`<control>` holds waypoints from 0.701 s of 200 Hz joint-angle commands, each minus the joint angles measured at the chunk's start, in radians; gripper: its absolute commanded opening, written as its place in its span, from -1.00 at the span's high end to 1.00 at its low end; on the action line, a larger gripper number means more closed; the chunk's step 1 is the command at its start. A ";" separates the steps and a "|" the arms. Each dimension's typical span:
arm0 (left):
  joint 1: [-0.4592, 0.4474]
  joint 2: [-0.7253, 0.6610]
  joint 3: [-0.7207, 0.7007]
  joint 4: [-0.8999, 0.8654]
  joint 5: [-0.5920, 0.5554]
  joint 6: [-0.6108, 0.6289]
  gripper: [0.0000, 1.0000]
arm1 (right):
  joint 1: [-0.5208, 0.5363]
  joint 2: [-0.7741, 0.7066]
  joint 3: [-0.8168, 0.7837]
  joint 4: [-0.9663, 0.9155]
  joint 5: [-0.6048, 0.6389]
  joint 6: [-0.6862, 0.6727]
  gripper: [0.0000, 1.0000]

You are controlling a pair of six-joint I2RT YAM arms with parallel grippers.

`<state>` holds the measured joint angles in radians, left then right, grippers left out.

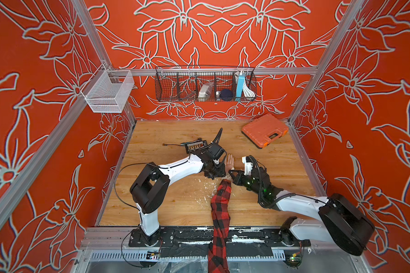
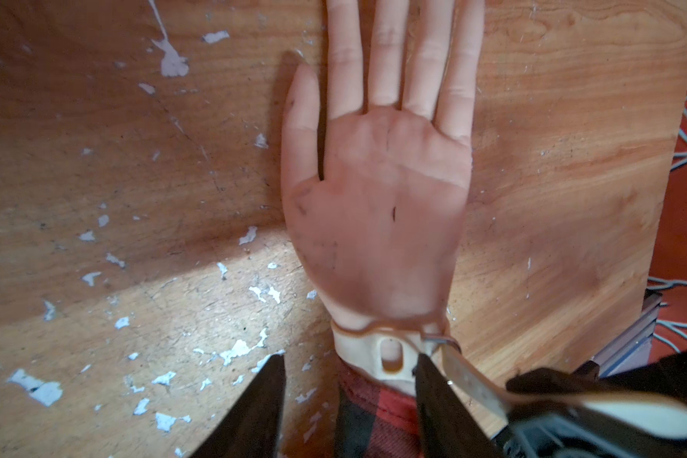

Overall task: Take off the watch
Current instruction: Untie the watch from the hand.

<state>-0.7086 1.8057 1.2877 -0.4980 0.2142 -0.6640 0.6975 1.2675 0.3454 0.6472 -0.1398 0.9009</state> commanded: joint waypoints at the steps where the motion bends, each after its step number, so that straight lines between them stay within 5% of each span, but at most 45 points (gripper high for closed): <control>1: -0.002 0.019 -0.013 -0.028 -0.027 0.018 -0.05 | -0.007 -0.034 0.011 0.034 -0.005 0.007 1.00; 140: 0.009 0.001 -0.028 -0.029 -0.066 0.043 -0.09 | -0.007 -0.010 0.062 -0.067 -0.017 -0.012 1.00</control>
<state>-0.7074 1.8431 1.2861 -0.4995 0.1940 -0.6434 0.6975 1.2625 0.3595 0.5987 -0.1417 0.8989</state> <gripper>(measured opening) 0.546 0.054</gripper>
